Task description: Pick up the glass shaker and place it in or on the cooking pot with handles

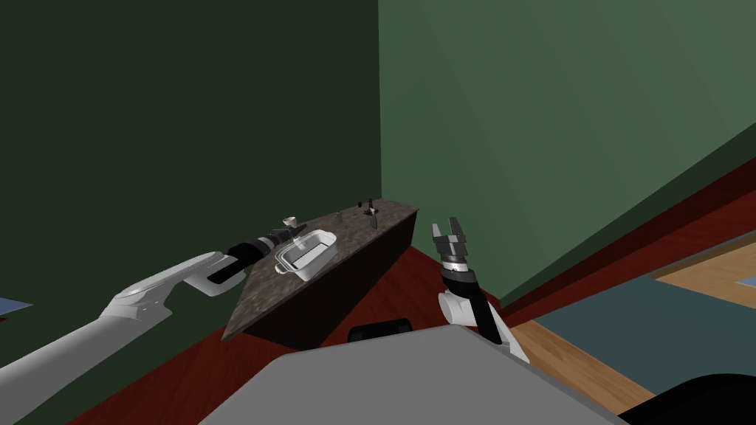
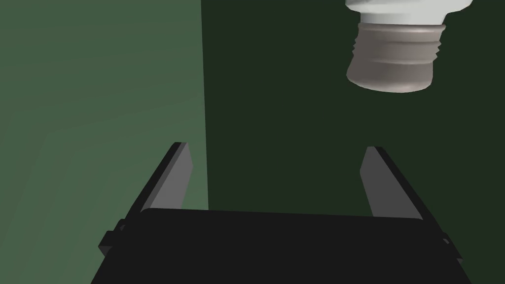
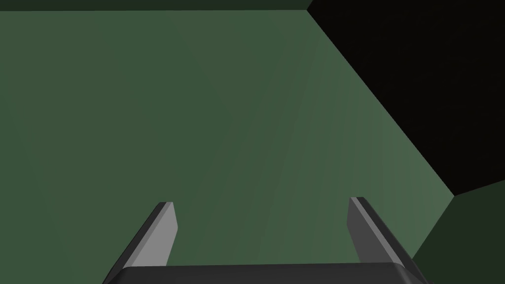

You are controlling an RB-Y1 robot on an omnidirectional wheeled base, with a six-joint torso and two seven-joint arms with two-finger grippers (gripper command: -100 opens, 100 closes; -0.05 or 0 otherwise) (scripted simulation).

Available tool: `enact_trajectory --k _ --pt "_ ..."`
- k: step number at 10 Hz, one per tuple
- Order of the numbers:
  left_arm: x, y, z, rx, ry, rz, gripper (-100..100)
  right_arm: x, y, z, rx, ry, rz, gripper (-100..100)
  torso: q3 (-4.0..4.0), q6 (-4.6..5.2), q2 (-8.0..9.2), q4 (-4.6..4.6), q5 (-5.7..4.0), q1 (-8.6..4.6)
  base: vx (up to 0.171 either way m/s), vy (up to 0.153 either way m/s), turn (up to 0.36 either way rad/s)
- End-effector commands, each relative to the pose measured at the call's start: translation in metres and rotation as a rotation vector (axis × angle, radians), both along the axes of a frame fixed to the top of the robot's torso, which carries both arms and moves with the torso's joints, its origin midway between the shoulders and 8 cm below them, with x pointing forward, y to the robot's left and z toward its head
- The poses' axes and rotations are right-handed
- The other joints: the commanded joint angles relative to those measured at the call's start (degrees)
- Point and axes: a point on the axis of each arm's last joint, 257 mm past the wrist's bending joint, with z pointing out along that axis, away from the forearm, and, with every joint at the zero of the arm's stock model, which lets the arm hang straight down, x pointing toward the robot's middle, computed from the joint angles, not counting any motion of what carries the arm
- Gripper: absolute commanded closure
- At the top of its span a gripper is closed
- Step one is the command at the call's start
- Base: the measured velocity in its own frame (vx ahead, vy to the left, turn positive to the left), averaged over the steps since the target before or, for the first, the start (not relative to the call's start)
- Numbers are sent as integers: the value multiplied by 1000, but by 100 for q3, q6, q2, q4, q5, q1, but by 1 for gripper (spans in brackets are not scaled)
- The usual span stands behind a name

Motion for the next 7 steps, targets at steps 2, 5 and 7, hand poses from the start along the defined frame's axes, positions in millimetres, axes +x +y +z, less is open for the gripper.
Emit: enact_trajectory --k 2,5,7 --pt "0 0 1 -1 0 0 0 0 0 0 0 0 0 0 0 1 1 0 1 3 2 -4 3" --pt "0 0 1 -1 0 0 0 0 0 0 0 0 0 0 1 1 3 0 2 7 0 0 0" --pt "0 0 1 -1 0 0 0 0 0 0 0 0 0 0 2 1 3 0 2 7 0 0 0"
